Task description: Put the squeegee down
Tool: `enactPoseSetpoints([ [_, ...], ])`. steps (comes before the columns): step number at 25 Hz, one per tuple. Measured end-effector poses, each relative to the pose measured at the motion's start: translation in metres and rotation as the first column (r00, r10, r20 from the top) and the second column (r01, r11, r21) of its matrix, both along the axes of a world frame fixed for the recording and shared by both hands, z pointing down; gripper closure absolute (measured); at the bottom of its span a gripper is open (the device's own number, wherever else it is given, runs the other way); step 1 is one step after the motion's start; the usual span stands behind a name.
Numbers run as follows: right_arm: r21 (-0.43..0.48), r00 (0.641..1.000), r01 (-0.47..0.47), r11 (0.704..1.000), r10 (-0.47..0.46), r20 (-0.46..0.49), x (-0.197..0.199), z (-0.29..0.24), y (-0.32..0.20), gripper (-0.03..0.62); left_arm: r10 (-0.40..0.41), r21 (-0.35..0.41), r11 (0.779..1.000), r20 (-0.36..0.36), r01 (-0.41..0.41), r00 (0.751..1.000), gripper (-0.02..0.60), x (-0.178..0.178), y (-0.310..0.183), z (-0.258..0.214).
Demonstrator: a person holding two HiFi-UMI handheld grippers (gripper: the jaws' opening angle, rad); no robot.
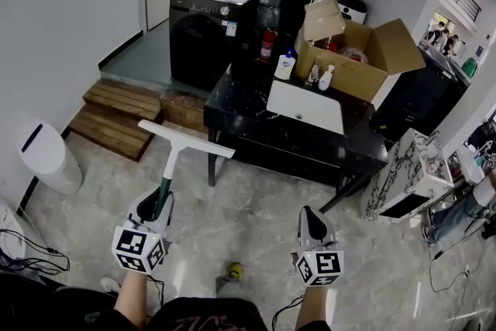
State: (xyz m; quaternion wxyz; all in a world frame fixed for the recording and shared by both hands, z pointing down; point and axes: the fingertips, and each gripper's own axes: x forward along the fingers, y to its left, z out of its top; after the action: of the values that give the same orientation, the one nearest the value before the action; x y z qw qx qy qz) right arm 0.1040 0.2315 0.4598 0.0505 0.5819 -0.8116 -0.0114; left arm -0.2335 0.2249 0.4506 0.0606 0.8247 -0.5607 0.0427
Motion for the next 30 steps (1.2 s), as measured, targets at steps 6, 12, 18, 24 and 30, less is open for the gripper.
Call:
enactPoseSetpoints([
  [6, 0.008, 0.999, -0.008, 1.0, 0.008, 0.039, 0.024, -0.001, -0.056, 0.585, -0.006, -0.01, 1.0, 0.008, 0.006, 1.0, 0.483, 0.021, -0.052, 0.001],
  [12, -0.018, 1.0, -0.016, 1.0, 0.016, 0.023, 0.052, 0.008, -0.105, 0.583, -0.014, -0.021, 1.0, 0.02, 0.015, 1.0, 0.483, 0.045, -0.098, 0.001],
  [18, -0.008, 0.998, -0.016, 1.0, 0.017, 0.066, 0.075, 0.01, -0.141, 0.583, -0.029, -0.023, 0.999, 0.032, 0.03, 0.999, 0.483, 0.066, -0.128, 0.0],
  [24, 0.001, 0.998, 0.012, 1.0, -0.012, 0.065, 0.086, 0.005, -0.17, 0.583, -0.061, -0.02, 0.998, 0.039, 0.061, 0.997, 0.483, 0.077, -0.146, -0.005],
  [30, 0.01, 0.996, 0.018, 1.0, -0.018, 0.084, 0.097, 0.002, -0.188, 0.583, -0.064, -0.013, 0.998, 0.044, 0.065, 0.997, 0.483, 0.092, -0.161, -0.01],
])
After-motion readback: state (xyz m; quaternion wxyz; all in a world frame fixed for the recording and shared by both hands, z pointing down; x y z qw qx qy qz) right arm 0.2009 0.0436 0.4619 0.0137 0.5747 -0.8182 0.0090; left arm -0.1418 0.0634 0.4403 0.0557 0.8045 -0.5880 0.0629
